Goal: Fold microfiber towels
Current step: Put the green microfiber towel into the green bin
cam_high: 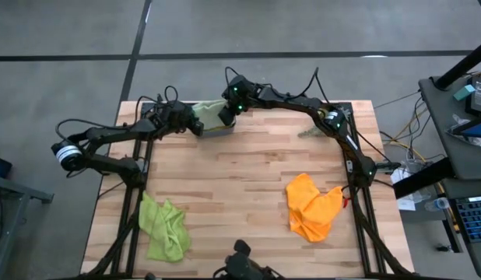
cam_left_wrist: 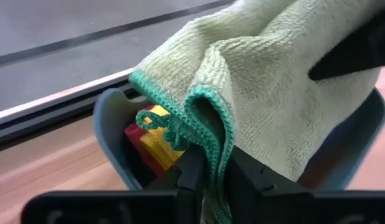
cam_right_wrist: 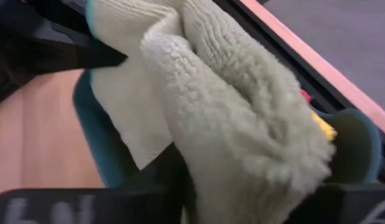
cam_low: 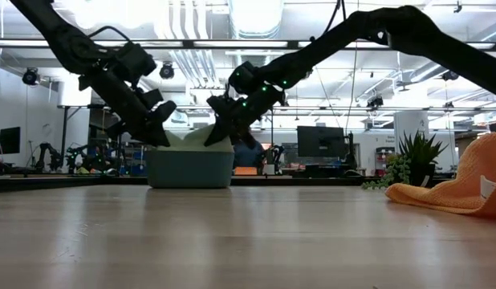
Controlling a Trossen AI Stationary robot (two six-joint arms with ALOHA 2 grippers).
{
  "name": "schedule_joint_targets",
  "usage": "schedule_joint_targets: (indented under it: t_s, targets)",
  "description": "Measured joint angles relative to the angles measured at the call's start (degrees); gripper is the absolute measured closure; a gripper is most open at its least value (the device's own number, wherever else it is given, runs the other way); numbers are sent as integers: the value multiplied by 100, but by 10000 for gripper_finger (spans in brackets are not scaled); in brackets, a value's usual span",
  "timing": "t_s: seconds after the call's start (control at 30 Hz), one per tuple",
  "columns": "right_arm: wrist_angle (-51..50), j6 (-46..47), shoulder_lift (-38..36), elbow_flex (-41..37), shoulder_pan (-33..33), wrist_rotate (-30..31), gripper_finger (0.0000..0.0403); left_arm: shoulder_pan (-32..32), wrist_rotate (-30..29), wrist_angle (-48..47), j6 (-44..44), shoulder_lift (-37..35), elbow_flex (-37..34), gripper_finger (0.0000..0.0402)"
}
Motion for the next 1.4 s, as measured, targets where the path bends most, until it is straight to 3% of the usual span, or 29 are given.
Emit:
schedule_joint_targets:
  t_s: [0.33, 0.93, 1.2, 1.4]
  targets:
    - [-311, -118, 0, 180, -47, 76, 207, 39, -197, -49, -4, -191, 3, 327]
    - [-490, -447, -74, 278, -374, 77, 200, 157, -282, -373, -101, -349, 55, 228]
    - [-461, -683, -206, 278, -620, 79, 202, 162, -169, -242, 909, -600, 355, 230]
    - [-222, -1175, -304, 278, -562, 67, 260, 160, 423, 371, 1525, -331, 345, 294]
